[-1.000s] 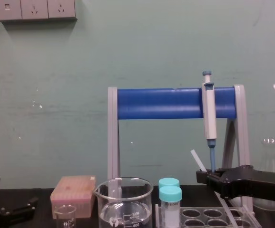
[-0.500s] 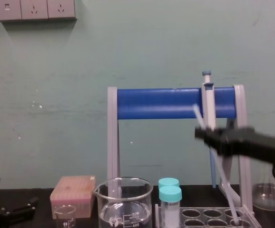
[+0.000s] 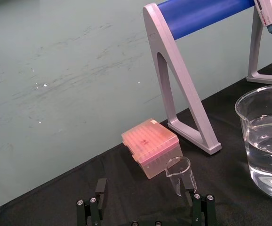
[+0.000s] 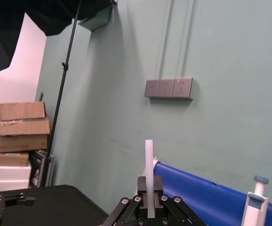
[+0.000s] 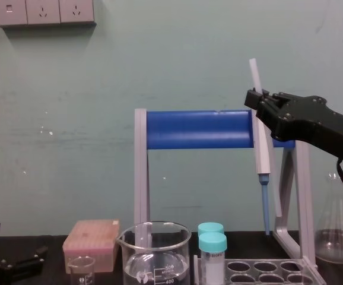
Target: Pick up the stirring rod with one hand, then place it down.
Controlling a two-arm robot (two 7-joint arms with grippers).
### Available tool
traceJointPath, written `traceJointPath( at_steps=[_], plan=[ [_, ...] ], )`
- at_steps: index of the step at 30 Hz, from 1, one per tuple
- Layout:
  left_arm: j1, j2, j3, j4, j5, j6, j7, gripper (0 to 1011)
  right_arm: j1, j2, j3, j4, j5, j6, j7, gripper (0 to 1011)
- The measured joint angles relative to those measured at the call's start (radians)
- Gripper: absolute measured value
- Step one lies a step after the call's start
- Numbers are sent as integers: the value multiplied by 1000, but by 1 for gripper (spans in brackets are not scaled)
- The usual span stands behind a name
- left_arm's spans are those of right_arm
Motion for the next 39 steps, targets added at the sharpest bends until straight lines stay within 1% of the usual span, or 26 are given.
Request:
traceJointPath(
  at_steps=[1, 5, 8, 14, 18, 39],
  plan=[
    [0, 0, 0, 0, 0, 0, 0, 1000, -7, -3, 5, 4, -7, -24, 0, 72],
    [0, 0, 0, 0, 0, 0, 0, 1000, -29, -8, 20, 10, -10, -62, 7, 71],
    [0, 0, 0, 0, 0, 0, 0, 1000, -46, -8, 33, 10, 0, -69, 16, 71],
    [0, 0, 0, 0, 0, 0, 0, 1000, -71, -8, 48, 11, 8, -61, 19, 71],
    [0, 0, 0, 0, 0, 0, 0, 1000, -82, -11, 58, 7, 0, -39, 2, 71],
    [0, 0, 0, 0, 0, 0, 0, 1000, -79, -10, 55, 7, 2, -46, 6, 71]
  ],
)
